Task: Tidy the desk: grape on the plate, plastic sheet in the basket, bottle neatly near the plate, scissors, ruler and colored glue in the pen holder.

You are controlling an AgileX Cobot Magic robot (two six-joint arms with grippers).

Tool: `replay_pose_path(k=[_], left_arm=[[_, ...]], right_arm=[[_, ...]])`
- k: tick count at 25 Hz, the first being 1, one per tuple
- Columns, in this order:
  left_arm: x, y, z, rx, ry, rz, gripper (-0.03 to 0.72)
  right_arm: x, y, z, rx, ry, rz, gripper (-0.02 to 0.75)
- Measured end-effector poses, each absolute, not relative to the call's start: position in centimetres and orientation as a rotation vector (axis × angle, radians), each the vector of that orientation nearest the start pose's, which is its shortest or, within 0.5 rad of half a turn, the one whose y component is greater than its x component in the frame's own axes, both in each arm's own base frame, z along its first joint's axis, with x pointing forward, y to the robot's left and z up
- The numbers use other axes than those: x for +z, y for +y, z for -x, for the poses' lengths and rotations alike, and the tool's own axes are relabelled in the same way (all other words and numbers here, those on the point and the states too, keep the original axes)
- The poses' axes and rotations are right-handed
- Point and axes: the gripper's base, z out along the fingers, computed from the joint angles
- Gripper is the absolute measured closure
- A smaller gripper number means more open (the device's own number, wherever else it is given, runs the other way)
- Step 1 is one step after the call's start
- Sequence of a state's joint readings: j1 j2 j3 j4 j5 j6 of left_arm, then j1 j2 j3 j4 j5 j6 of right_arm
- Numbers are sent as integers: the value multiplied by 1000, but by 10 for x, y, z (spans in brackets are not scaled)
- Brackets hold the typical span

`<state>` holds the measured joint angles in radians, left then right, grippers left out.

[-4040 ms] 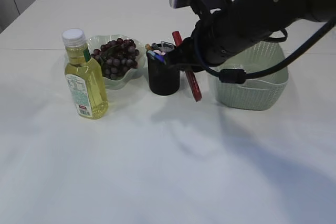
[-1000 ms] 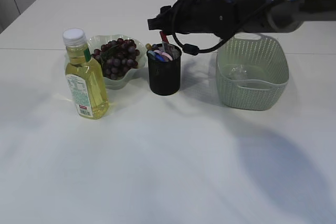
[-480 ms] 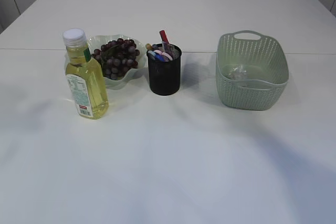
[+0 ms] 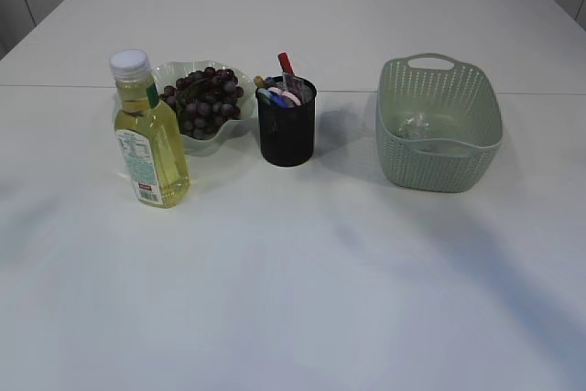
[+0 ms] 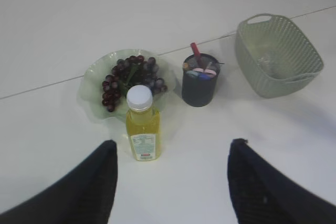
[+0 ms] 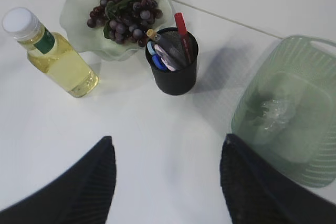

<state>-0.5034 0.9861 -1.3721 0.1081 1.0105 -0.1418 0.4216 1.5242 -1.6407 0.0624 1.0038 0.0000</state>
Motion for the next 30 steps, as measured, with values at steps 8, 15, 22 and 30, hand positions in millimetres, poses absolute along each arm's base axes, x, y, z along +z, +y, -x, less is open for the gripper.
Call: replay_pose_path(k=[8,15,22,30], left_arm=[[462,-52,-88,-379,1959,-487,202],[448,-36,-33,-490,1815,-617,202],[406,-19,7,-540,1766,-645,202],[358,-7,31,-534,1779,-668,202]], right_arm=[[413,126,-237,248,2254,562,246],[406,95,-161,294,2155,592,246],[389,48,-81,325,2024,556,247],[360,5,-11,309,1913,552,247]])
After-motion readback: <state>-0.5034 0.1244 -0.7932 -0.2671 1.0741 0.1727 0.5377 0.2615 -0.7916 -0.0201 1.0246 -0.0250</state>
